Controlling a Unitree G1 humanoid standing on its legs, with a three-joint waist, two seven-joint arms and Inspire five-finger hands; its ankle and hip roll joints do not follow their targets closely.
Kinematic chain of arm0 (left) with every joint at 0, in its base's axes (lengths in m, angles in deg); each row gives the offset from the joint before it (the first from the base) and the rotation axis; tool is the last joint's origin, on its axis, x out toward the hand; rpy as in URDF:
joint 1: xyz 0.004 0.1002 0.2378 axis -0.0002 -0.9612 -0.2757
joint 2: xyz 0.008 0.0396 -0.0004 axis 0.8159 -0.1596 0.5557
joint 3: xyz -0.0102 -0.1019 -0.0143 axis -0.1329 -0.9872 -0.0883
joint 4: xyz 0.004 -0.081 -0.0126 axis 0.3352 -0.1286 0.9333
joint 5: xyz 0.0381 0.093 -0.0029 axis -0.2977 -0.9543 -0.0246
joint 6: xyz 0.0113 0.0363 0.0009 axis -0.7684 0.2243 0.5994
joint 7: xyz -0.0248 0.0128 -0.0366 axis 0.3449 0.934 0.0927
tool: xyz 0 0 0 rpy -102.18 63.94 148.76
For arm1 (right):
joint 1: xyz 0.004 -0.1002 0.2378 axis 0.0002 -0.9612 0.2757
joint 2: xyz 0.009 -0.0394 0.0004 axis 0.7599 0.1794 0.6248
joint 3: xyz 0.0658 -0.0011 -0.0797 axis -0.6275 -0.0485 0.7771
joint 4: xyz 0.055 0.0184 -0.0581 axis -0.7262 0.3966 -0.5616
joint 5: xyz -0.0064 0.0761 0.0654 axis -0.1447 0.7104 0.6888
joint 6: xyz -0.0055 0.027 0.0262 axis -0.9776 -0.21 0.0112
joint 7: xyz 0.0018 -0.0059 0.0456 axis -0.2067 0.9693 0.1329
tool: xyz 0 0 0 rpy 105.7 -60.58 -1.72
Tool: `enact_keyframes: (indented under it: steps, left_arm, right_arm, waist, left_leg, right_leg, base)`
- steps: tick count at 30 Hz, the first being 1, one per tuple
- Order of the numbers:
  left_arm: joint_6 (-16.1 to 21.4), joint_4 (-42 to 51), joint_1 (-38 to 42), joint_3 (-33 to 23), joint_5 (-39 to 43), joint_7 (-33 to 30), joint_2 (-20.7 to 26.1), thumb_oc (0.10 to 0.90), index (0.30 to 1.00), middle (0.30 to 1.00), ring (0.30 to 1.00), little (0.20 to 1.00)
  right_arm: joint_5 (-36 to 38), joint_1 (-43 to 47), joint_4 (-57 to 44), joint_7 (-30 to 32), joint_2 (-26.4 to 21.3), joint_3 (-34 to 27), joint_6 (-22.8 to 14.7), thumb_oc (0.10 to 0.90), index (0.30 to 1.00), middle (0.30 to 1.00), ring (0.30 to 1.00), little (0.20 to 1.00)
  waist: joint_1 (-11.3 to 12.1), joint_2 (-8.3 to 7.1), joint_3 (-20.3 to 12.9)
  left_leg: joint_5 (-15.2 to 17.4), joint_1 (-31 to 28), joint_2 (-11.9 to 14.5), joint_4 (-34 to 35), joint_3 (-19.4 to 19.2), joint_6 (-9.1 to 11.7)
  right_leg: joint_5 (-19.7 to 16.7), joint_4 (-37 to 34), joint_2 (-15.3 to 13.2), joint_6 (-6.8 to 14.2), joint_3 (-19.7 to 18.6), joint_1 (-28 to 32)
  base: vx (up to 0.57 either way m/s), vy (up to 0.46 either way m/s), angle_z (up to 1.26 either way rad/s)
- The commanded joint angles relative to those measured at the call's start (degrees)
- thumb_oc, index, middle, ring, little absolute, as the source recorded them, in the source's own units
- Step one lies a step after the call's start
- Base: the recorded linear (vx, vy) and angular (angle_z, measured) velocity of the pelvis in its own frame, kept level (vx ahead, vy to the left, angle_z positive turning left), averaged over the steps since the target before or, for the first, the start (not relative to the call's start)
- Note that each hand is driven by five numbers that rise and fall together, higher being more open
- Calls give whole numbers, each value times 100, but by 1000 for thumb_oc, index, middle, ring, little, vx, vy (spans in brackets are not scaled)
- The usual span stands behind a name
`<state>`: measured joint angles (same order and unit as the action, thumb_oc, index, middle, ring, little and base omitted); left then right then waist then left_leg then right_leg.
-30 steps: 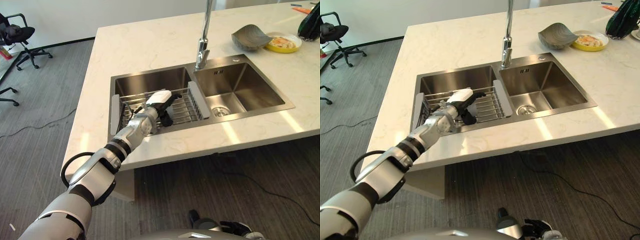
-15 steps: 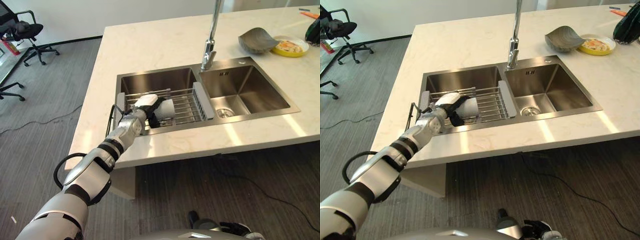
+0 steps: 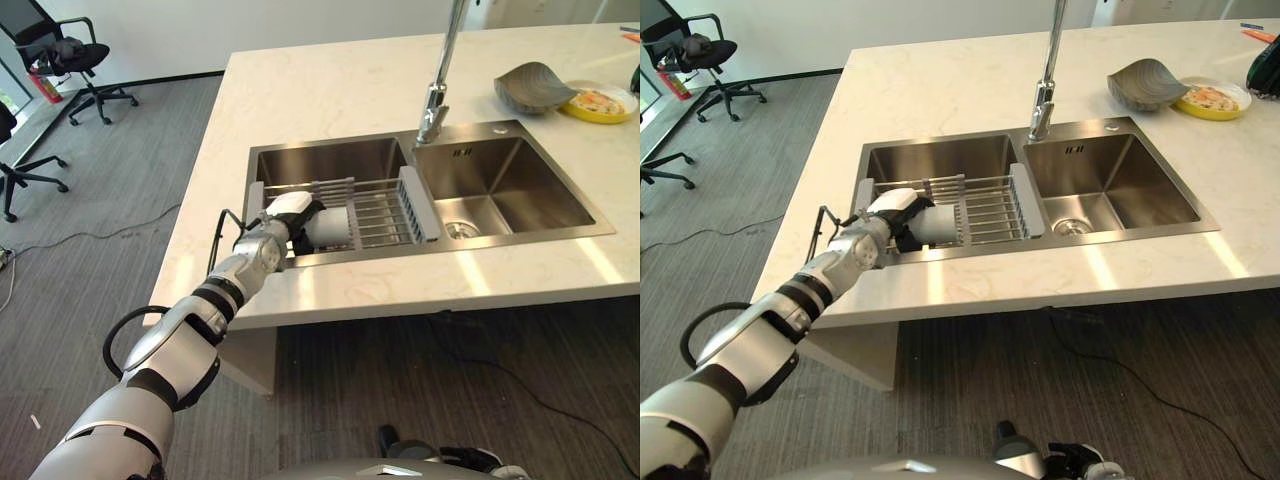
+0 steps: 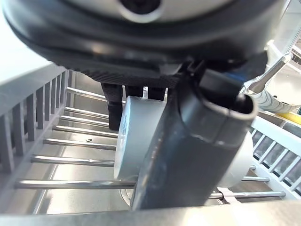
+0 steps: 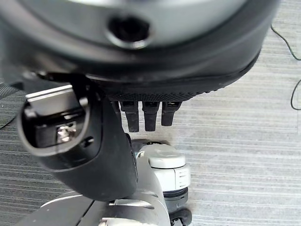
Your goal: Place the dishes in the dishwasher.
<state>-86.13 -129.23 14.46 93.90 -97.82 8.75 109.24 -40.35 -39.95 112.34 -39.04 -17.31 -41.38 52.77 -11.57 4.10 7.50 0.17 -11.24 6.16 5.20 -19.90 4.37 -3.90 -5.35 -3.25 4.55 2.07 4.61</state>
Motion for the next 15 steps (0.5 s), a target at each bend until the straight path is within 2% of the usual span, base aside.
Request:
enact_keyframes:
  steps: [1, 4, 11, 15]
  left_arm:
    - [211, 42, 630, -82, -126, -212, 22, 400, 300, 300, 300, 300]
    - [346, 289, 505, -169, -129, -465, 73, 400, 300, 300, 300, 300]
    - [702, 1667, 291, -892, 709, -1048, 207, 400, 300, 300, 300, 300]
    - [996, 3084, 219, -1716, 1487, -1416, 63, 400, 300, 300, 300, 300]
  right_arm:
    - [-12, -58, 270, -136, 295, 349, -97, 800, 900, 900, 900, 900]
    - [-29, -38, 234, -104, 290, 361, -153, 800, 900, 900, 900, 900]
    - [-60, -1, 173, -49, 323, 386, -223, 800, 900, 900, 900, 900]
    - [-132, -113, 126, -20, 351, 390, -252, 800, 900, 900, 900, 900]
  waist:
    - [112, -328, -276]
    - [126, -346, -278]
    - [181, -418, -331]
    - [206, -458, -366]
  left_leg:
    - [122, -60, -284, -20, 106, 76]
    - [127, -62, -288, -20, 117, 79]
    - [118, -41, -276, -20, 173, 90]
    - [107, 29, -269, -20, 234, 99]
  right_leg:
    - [92, 68, -249, 500, 353, 170]
    - [92, 63, -252, 499, 372, 183]
    - [89, 59, -256, 489, 414, 203]
    - [70, 64, -269, 482, 461, 175]
  base:
    - [0, 4, 12]
    - [-2, 2, 5]
    - [2, -1, 1]
    - [8, -6, 6]
